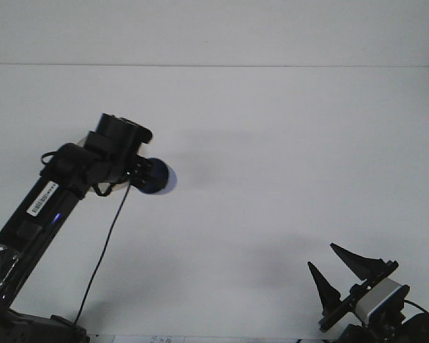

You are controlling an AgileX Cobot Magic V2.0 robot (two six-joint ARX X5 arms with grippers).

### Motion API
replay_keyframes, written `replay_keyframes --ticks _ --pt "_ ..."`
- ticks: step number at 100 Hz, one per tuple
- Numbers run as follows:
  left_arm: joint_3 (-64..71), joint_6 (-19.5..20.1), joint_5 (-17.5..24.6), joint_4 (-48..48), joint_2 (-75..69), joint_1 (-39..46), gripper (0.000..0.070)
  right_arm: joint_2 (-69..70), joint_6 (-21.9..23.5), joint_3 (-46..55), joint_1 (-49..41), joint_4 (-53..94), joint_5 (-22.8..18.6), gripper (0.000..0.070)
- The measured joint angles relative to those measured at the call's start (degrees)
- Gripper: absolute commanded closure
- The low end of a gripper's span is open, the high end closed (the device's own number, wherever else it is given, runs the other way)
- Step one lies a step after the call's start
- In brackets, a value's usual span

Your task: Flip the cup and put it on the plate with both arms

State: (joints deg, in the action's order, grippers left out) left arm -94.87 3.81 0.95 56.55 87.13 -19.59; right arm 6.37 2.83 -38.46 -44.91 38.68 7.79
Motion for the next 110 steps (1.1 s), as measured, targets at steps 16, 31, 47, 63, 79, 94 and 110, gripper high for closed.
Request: replay_keyframes --ticks 16,31,47,63,79,94,110 --pt "0.0 0.1 -0.2 -4.2 4.0 12.7 0.0692 0.0 0.5 0.0 0.0 0.0 0.0 0.0292" --pt "0.0 0.0 -0.5 -6.8 10.0 20.2 0.0692 0.0 1.1 0.0 0.0 0.1 0.0 0.0292" --pt "0.0 -0.1 -0.6 -8.2 16.5 24.0 0.0691 0.0 2.1 0.0 0.0 1.3 0.0 0.0292" --pt "0.0 -0.6 -0.6 -9.6 20.6 25.5 0.0691 0.0 2.4 0.0 0.0 2.0 0.0 0.0292" --pt "-0.3 -0.7 -0.5 -10.1 21.0 25.7 0.0687 0.0 2.6 0.0 0.0 2.2 0.0 0.0292" --pt "-0.4 -1.0 -0.5 -10.3 21.1 25.7 0.0498 0.0 2.6 0.0 0.0 2.2 1.2 0.0292" --pt "-0.6 -2.3 -0.5 -10.5 21.6 25.5 0.0219 0.0 2.6 0.0 0.0 2.3 1.3 0.0292"
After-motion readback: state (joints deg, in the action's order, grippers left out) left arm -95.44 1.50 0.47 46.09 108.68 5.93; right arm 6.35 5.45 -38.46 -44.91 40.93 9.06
